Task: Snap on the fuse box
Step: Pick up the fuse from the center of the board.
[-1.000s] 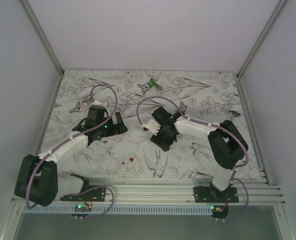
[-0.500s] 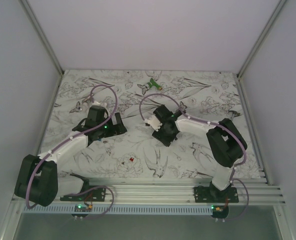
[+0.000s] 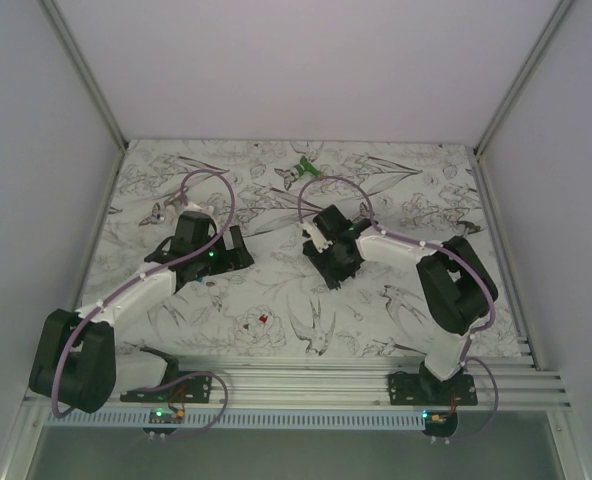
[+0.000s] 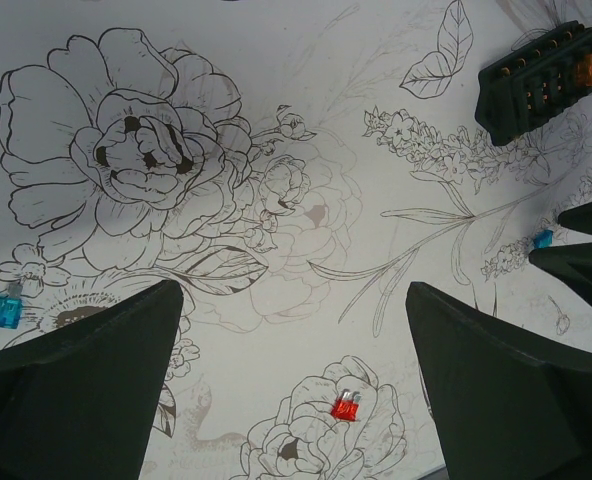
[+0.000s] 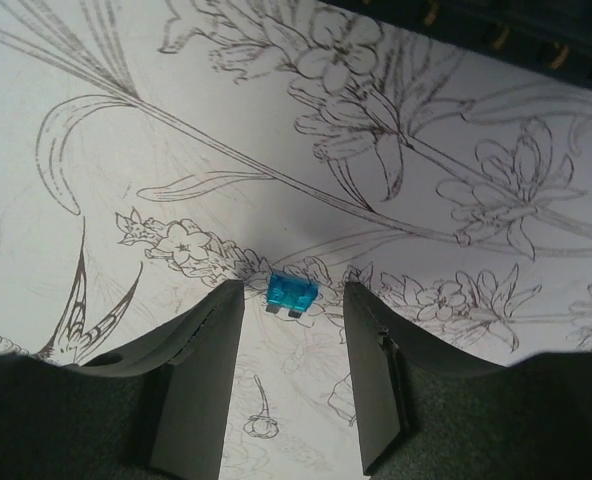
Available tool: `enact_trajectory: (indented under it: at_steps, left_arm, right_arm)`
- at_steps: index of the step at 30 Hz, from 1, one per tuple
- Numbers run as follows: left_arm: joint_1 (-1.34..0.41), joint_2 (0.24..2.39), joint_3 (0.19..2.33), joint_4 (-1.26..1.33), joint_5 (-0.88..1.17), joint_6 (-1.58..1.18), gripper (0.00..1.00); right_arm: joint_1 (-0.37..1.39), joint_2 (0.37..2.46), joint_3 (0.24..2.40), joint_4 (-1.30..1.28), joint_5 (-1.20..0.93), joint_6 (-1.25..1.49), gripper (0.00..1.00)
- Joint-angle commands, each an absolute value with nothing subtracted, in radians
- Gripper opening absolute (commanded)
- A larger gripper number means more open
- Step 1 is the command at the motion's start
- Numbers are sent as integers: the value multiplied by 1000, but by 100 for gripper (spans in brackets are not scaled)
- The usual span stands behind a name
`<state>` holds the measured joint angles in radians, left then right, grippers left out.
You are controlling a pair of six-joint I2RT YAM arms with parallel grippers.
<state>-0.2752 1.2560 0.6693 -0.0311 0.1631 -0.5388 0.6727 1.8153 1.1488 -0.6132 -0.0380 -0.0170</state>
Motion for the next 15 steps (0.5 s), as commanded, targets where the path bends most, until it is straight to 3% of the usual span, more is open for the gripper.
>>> enact_trajectory:
  at_steps: [1, 15]
  left_arm:
    - [-278, 1261, 670, -55, 171, -544, 100]
    - [-278, 1301, 677, -56, 183, -552, 100]
  right_arm:
    - [673, 1778, 1125, -594, 42, 152, 50]
    - [691, 1784, 1097, -578, 90, 274, 43]
